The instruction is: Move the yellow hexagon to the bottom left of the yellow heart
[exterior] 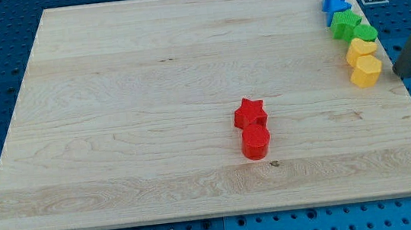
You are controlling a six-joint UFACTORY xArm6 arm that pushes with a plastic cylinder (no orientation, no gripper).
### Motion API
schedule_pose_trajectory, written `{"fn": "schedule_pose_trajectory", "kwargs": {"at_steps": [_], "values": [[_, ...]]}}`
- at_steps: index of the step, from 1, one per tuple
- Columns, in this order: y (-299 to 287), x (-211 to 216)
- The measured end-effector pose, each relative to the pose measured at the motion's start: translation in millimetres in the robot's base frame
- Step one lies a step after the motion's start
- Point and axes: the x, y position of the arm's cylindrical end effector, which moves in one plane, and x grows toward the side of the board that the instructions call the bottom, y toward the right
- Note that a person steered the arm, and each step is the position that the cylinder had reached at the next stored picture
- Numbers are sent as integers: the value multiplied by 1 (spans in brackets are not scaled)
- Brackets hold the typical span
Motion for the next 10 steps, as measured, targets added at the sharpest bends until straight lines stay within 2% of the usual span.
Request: {"fn": "schedule_pose_trajectory", "kwargs": {"at_steps": [8, 10], "values": [[-48, -7], [-89, -7]]}}
